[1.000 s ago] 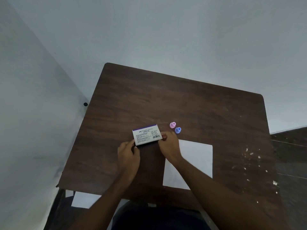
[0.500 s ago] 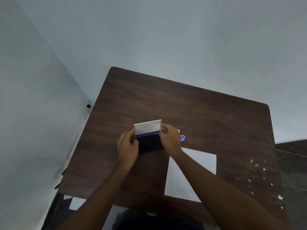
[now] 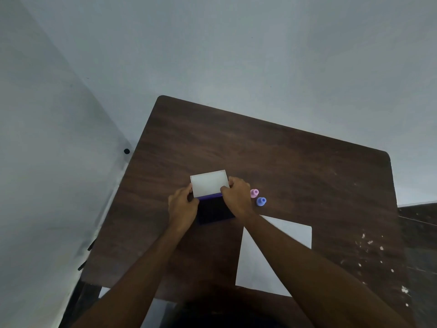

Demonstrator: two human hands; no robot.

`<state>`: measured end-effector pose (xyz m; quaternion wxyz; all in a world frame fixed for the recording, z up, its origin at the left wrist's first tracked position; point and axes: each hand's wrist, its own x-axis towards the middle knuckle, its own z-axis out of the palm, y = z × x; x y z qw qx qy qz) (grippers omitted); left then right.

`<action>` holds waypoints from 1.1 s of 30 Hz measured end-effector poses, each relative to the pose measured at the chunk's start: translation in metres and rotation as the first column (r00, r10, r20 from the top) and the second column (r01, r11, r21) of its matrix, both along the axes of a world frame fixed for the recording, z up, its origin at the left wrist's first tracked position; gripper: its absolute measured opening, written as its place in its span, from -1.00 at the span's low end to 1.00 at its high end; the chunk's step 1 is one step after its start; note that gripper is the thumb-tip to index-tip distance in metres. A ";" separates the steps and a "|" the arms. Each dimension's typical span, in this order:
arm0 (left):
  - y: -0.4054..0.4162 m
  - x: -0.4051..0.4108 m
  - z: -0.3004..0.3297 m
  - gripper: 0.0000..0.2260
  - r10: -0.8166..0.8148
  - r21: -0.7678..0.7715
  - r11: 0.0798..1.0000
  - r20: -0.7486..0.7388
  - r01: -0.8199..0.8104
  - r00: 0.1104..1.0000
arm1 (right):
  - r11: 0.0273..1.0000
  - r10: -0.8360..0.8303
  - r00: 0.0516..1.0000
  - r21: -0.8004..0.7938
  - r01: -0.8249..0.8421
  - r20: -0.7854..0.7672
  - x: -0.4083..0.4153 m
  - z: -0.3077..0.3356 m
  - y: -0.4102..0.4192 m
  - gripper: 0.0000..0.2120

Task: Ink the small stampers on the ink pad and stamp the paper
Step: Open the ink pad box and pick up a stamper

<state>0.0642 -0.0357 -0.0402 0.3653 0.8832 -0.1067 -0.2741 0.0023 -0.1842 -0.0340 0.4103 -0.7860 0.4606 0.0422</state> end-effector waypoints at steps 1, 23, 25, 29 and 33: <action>0.000 0.000 -0.001 -0.55 -0.009 0.007 1.000 0.004 0.009 1.000 | 1.000 -0.001 1.000 0.001 0.001 -0.001 -0.001 -0.001 0.000 -0.74; 0.003 -0.022 0.020 -0.52 -0.005 0.025 1.000 0.173 0.000 0.985 | 0.834 0.062 0.936 -0.497 -0.239 -0.347 -0.060 0.015 -0.051 -0.66; 0.003 -0.024 0.022 -0.52 -0.015 0.032 0.999 0.166 0.010 0.986 | 0.830 0.066 0.942 -0.505 -0.235 -0.328 -0.060 0.012 -0.050 -0.71; 0.004 -0.029 0.025 -0.55 -0.026 0.033 0.999 0.152 0.022 0.988 | 0.836 0.074 0.956 -0.505 -0.215 -0.285 -0.058 0.010 -0.051 -0.74; 0.005 -0.031 0.028 -0.59 -0.022 0.012 1.000 0.158 0.020 0.987 | 0.869 0.026 0.970 -0.474 -0.142 -0.242 -0.056 0.014 -0.053 -0.68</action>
